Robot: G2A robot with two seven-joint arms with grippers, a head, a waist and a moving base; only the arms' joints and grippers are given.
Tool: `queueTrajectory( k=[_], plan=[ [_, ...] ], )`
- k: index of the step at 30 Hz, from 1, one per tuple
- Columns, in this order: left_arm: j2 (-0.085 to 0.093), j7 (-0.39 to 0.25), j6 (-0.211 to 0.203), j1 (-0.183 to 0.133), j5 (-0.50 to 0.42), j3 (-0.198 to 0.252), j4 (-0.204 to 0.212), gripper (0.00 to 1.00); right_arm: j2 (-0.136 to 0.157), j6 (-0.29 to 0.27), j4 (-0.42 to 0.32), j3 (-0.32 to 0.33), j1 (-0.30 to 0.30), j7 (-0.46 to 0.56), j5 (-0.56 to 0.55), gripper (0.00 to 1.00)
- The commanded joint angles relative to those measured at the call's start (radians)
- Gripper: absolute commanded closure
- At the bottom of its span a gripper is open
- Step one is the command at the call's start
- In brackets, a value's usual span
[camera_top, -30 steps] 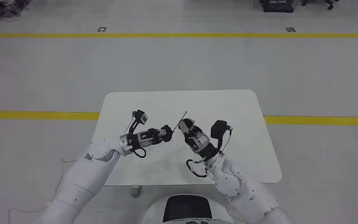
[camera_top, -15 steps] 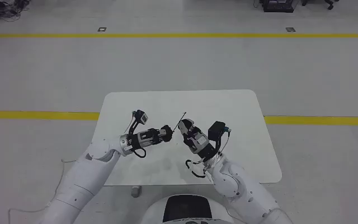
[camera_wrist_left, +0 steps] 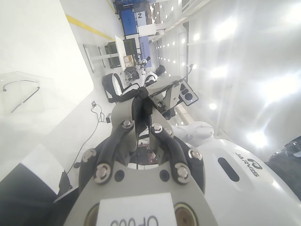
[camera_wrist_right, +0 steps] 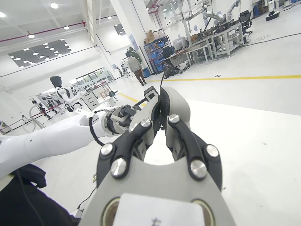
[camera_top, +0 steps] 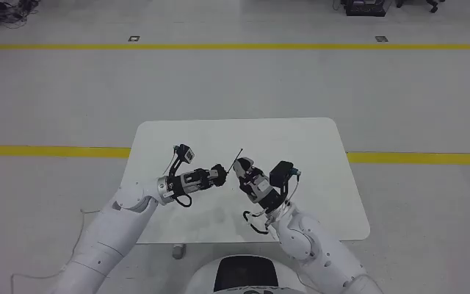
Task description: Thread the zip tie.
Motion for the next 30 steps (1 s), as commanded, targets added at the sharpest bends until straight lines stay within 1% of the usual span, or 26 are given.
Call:
queueTrajectory(
  k=[1,16,30],
  plan=[
    [0.0,0.0,0.0,0.0,0.0,0.0,0.0,1.0,-0.001,0.001,0.002,0.0,0.0,0.0,-0.002,1.0],
    [0.0,0.0,0.0,0.0,0.0,0.0,0.0,1.0,-0.007,0.016,0.002,0.008,-0.009,-0.026,-0.029,1.0],
    [0.0,0.0,0.0,0.0,0.0,0.0,0.0,1.0,-0.012,0.019,0.005,0.01,-0.013,-0.012,-0.04,1.0]
  ],
)
